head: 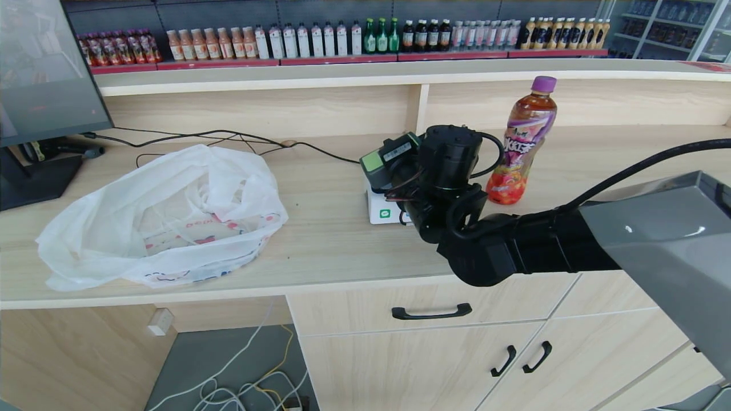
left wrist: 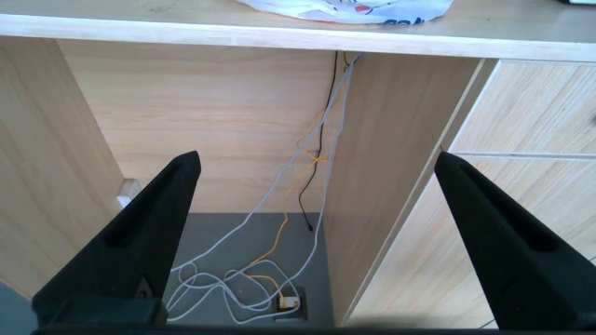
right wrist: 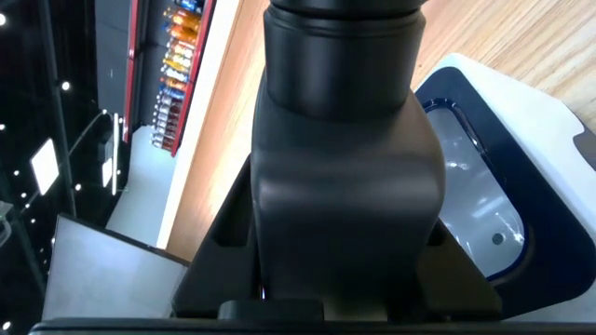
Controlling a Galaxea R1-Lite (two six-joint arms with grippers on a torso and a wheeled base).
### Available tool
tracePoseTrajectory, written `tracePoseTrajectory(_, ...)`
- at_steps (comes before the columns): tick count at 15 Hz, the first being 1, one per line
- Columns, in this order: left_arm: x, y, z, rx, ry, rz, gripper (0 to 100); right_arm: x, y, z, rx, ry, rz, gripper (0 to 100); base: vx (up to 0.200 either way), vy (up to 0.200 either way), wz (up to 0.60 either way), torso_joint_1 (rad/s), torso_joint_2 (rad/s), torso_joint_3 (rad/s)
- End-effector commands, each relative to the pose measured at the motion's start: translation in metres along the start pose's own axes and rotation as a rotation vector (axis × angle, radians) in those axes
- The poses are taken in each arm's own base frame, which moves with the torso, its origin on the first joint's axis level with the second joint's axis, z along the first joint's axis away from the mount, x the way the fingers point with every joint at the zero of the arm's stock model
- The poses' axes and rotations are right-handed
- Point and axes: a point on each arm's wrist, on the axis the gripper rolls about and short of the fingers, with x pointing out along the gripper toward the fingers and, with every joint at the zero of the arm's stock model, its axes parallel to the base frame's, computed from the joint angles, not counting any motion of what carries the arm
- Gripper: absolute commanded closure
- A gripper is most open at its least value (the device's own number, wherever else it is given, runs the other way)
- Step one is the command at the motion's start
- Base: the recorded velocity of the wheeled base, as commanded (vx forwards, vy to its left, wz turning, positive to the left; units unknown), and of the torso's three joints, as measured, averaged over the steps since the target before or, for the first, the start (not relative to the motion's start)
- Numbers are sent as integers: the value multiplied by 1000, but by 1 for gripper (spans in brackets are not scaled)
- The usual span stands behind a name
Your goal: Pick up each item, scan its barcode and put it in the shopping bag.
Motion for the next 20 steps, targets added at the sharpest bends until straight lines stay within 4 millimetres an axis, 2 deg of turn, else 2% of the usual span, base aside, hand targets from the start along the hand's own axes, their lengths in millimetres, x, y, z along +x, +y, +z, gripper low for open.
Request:
tracePoseTrajectory(1,0,0,0,0,0,0,0,-1,1,1,2,-1,3,100,0,0,0,0,0,0)
tracePoseTrajectory(10,0,0,0,0,0,0,0,-2,6,6,6,-11,12,100,0,0,0,0,0,0)
tracePoseTrajectory(15,0,0,0,0,0,0,0,-12,30,26,27,-38,56,100,0,0,0,0,0,0)
tracePoseTrajectory(18,0,0,0,0,0,0,0,-21,35,34,16,-42,51,100,0,0,0,0,0,0)
tracePoseTrajectory(20,0,0,0,0,0,0,0,-37,45,49,2,-49,60,100,0,0,0,0,0,0)
